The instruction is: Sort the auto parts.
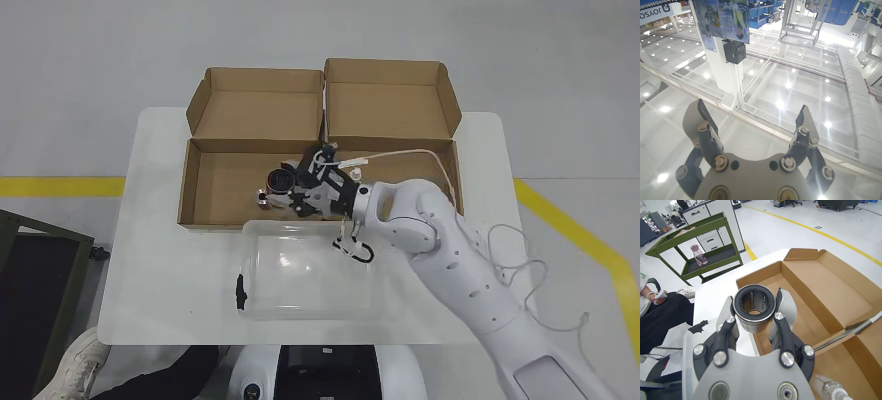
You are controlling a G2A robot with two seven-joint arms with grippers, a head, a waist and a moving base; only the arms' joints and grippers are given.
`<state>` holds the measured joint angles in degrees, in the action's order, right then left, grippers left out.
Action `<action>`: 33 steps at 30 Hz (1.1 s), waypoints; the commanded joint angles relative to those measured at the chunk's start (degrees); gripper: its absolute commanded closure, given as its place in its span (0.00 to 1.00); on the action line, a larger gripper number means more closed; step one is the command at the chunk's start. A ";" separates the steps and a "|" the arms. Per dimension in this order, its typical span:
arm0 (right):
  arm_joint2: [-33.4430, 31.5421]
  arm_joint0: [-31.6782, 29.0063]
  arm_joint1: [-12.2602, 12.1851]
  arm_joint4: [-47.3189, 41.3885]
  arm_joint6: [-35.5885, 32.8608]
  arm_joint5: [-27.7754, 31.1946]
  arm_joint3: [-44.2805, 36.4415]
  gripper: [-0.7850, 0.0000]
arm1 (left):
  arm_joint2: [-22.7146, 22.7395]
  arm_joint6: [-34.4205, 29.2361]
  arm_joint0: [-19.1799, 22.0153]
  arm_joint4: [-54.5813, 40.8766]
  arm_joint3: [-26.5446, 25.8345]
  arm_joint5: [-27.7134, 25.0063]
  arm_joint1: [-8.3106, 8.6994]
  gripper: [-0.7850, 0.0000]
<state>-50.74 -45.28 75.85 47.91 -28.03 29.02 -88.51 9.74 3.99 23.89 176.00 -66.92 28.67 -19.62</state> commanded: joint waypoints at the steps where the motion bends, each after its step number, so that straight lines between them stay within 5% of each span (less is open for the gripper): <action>1: 0.88 0.46 0.32 0.53 0.37 -1.16 1.00 1.00 | 0.00 0.00 0.00 0.00 0.00 0.00 0.00 0.00; 18: 7.04 4.82 3.42 6.66 -1.71 -13.91 9.79 1.00 | 0.00 0.00 0.00 0.00 0.00 0.00 0.00 0.00; 29: 9.63 6.67 5.37 7.56 -3.04 -16.15 14.78 1.00 | 0.00 0.00 0.00 0.00 0.00 0.00 0.00 0.00; 33: 10.28 7.14 6.02 7.90 -3.36 -16.91 15.98 0.88 | 0.00 0.00 0.00 0.00 0.00 0.00 0.00 0.00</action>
<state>-40.58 -38.21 81.73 55.83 -31.27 12.19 -72.83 9.74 3.99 23.89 176.00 -66.92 28.67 -19.62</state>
